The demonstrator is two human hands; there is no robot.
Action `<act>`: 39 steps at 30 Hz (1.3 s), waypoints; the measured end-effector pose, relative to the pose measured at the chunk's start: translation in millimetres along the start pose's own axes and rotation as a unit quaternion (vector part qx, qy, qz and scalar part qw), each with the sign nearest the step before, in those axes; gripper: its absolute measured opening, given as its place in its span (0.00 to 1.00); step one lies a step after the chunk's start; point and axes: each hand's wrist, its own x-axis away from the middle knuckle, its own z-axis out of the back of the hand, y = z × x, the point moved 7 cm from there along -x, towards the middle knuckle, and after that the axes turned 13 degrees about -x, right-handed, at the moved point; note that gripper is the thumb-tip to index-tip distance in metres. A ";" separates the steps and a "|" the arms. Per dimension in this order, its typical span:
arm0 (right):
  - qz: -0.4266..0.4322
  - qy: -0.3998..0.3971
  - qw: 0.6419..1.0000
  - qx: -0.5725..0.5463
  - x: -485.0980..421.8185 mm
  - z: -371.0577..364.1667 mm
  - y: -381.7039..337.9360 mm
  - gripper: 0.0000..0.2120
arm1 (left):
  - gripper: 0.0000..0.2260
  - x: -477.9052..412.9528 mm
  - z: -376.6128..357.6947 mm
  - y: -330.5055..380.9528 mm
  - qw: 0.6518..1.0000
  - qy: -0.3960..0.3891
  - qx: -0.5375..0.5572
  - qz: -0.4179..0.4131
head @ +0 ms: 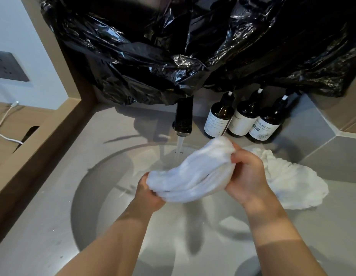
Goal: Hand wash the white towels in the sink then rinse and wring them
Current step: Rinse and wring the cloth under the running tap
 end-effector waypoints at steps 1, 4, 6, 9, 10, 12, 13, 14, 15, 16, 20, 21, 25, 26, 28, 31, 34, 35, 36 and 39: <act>-0.013 0.054 0.998 0.020 -1.3 19.6 5.4 0.16 | 0.19 4.3 7.3 3.5 0.997 0.032 -0.073 -0.014; -0.067 0.184 0.966 0.170 0.2 61.8 36.3 0.14 | 0.14 26.1 9.5 8.2 0.978 0.094 -0.175 -0.059; -0.096 0.213 0.949 0.213 2.6 74.9 59.2 0.18 | 0.16 28.8 4.0 10.8 0.979 0.026 -0.183 -0.087; -0.088 0.239 0.937 0.240 3.0 79.8 69.9 0.07 | 0.18 22.7 9.9 17.8 0.981 -0.125 -0.118 -0.084; -0.075 0.248 0.935 0.242 0.9 81.6 69.5 0.04 | 0.21 20.6 11.4 22.4 0.975 -0.136 -0.148 -0.099; -0.052 0.257 0.936 0.236 -3.9 79.9 67.5 0.05 | 0.22 22.8 5.1 33.4 0.945 -0.133 -0.254 -0.159; -0.045 0.252 0.939 0.229 -6.3 73.2 65.8 0.06 | 0.22 27.6 -0.1 38.0 0.933 -0.132 -0.282 -0.181; -0.043 0.245 0.942 0.228 -9.7 67.0 65.0 0.06 | 0.24 31.7 -5.3 40.6 0.925 -0.131 -0.300 -0.192; -0.044 0.244 0.943 0.222 -12.9 62.7 65.7 0.08 | 0.27 38.7 -8.4 44.9 0.919 -0.123 -0.312 -0.208; -0.045 0.246 0.946 0.204 -15.4 59.4 66.2 0.11 | 0.28 46.0 -9.9 51.3 0.908 -0.117 -0.323 -0.241; -0.058 0.256 0.965 0.005 -22.5 64.4 74.3 0.23 | 0.15 78.0 -18.5 79.2 0.860 -0.128 -0.366 -0.332; -0.073 0.244 0.965 -0.059 -24.0 65.3 78.5 0.21 | 0.14 83.2 -20.4 83.4 0.869 -0.142 -0.338 -0.334; -0.203 0.140 0.962 -0.118 -24.2 38.7 100.0 0.17 | 0.15 75.6 -26.8 73.9 0.914 -0.227 -0.229 -0.248; -0.229 0.111 0.962 -0.099 -24.8 29.2 105.5 0.19 | 0.15 70.6 -27.6 68.8 0.921 -0.237 -0.216 -0.222; -0.247 0.088 0.964 -0.049 -26.8 18.0 110.4 0.21 | 0.15 59.6 -26.7 61.5 0.929 -0.247 -0.207 -0.182; -0.190 0.130 0.972 0.051 -35.6 20.4 106.6 0.11 | 0.17 46.2 -16.6 60.5 0.930 -0.209 -0.232 -0.194; -0.062 0.241 0.963 0.103 -38.5 33.4 89.4 0.04 | 0.16 25.6 4.4 61.7 0.933 -0.009 -0.285 -0.221; -0.021 0.247 0.960 0.132 -38.0 30.1 82.3 0.04 | 0.18 24.1 6.3 62.3 0.936 0.022 -0.268 -0.229; 0.010 0.240 0.955 0.176 -37.7 24.7 77.4 0.05 | 0.24 21.6 4.9 60.9 0.947 0.014 -0.230 -0.224; 0.046 0.160 0.929 0.331 -30.2 -3.9 76.5 0.09 | 0.28 15.9 -7.2 41.0 0.982 -0.084 -0.137 -0.101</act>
